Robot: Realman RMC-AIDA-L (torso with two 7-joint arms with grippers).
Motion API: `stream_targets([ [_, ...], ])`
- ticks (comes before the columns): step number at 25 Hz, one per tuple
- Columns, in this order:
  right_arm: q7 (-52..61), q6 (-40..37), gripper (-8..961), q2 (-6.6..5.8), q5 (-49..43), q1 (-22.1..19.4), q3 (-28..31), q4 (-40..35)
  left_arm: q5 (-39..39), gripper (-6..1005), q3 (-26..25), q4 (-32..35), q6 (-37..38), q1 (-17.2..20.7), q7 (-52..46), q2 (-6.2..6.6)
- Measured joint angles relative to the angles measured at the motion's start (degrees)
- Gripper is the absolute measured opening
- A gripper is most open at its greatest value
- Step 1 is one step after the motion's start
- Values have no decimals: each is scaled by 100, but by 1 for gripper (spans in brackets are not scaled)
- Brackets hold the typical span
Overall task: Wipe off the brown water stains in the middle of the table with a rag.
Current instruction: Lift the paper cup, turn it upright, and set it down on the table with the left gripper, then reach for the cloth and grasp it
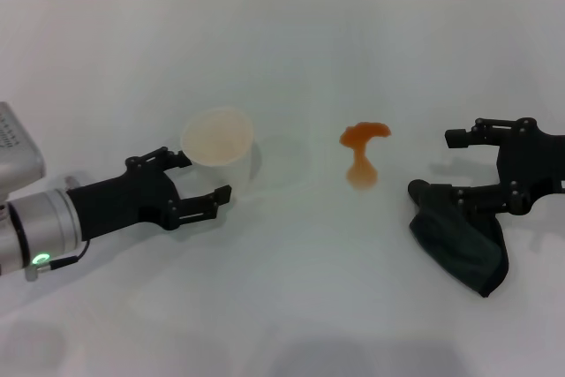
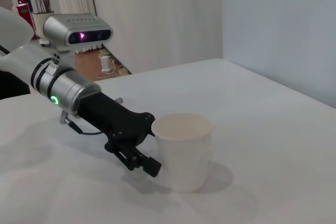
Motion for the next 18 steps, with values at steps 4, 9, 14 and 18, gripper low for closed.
stream_targets([
  [4, 0, 6, 826, 0, 0, 0, 0, -4, -40, 868, -5, -166, 160, 52, 26, -17],
  [9, 0, 9, 825, 0, 0, 3, 0, 3, -91, 867, -8, -298, 218, 75, 43, -6],
  [14, 0, 26, 826, 0, 0, 4, 0, 13, -160, 867, -12, -551, 714, 133, 27, 12],
  [18, 0, 39, 826, 0, 0, 6, 0, 6, -179, 867, -11, -924, 1325, 184, -266, 10],
])
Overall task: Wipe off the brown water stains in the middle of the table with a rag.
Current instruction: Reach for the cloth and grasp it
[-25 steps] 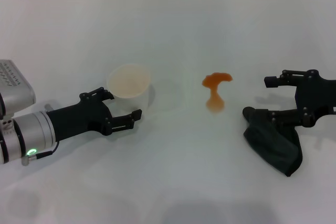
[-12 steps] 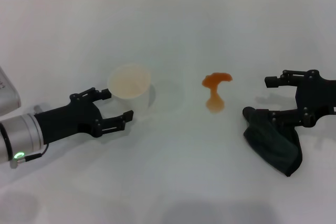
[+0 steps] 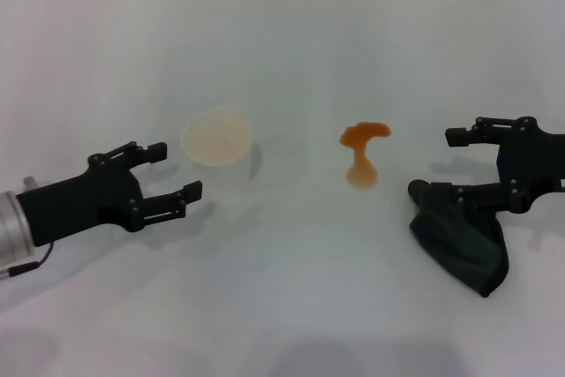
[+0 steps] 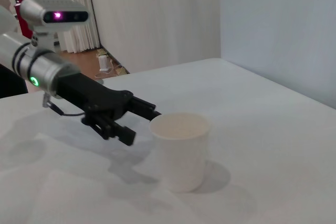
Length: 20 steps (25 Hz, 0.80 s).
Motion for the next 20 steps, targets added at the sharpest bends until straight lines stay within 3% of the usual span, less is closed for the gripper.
stream_targets([
  [12, 0, 90, 826, 7, -15, 92, 0, 26, -76, 866, 2, -938, 1073, 189, -704, 6],
  [15, 0, 90, 826, 8, -12, 93, 0, 20, -233, 866, 3, -1286, 1684, 244, -900, 34],
  [20, 0, 90, 826, 8, -8, 94, 0, 32, -304, 866, 10, -2234, 2356, 47, -2057, 116],
])
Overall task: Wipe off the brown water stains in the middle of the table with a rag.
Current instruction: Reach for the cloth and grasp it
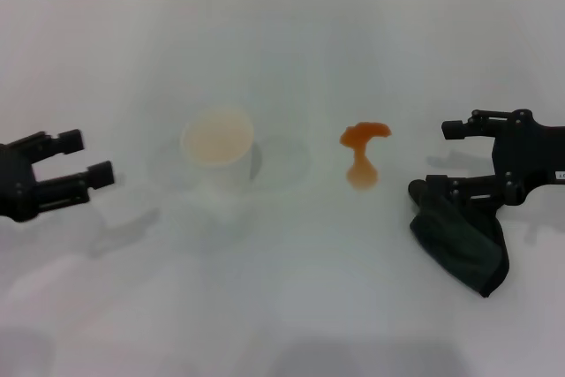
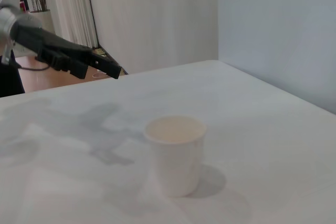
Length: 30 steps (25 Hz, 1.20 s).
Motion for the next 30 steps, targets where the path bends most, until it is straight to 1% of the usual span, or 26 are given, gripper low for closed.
stream_targets([
  [3, 0, -2, 825, 1, 4, -2, -5, 1, 510, 865, 3, -427, 4, -402, -504, 89],
  [6, 0, -2, 825, 0, 6, 1, -16, 0, 1212, 865, 5, -648, 2, -1005, -654, 205],
  [12, 0, -3, 825, 0, 8, 11, -39, 5, 2100, 864, 14, -766, -30, -2051, -599, 335],
  [16, 0, 1, 826, 5, 8, 34, -43, 19, 2743, 863, 17, -709, -108, -2664, -549, 369],
  [17, 0, 12, 826, 6, 8, 38, -47, 23, 2930, 863, 18, -693, -149, -2795, -544, 349],
  [19, 0, 49, 826, 7, 8, 40, -59, 32, 3327, 863, 18, -666, -247, -3036, -528, 262],
  [22, 0, 79, 826, 8, 8, 40, -87, 47, 3863, 862, 18, -659, -459, -3311, -500, 29],
  [23, 0, 82, 826, 9, 9, 40, -99, 49, 3985, 862, 18, -680, -529, -3361, -495, -22],
  [26, 30, 82, 826, 9, 11, 44, -119, 19, 4073, 861, 13, -708, -602, -3425, -512, -82],
  [30, 339, -50, 825, 9, -30, 43, -137, -262, 3916, 861, 9, -737, -594, -3406, -522, -88],
])
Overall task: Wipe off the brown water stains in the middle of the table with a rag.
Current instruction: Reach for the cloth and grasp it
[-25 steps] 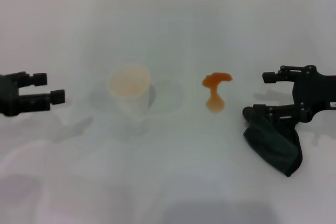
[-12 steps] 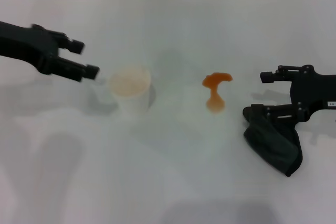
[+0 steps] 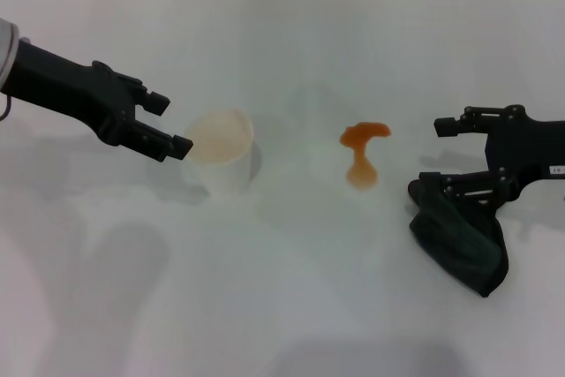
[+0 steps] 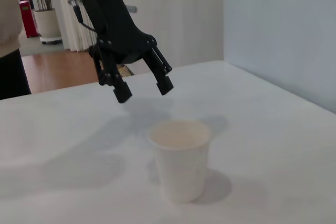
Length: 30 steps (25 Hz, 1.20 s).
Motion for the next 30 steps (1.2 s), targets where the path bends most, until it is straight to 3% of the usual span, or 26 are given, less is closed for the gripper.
stream_targets([
  [4, 765, -149, 825, -14, -276, -32, -117, -684, -47, 862, 0, -8, -5, 13, 33, 0],
  [14, 3857, -849, 826, -23, -2116, 196, -411, -2975, -473, 861, 0, -46, -37, 10, 88, 16],
  [20, 4712, -976, 826, -3, -2805, 487, -915, -3055, -672, 861, 0, -63, -58, 10, 141, 3],
  [30, 5143, 114, 825, 17, -3017, 328, -2147, -2593, -958, 862, 0, -33, -88, 23, 193, -9],
])
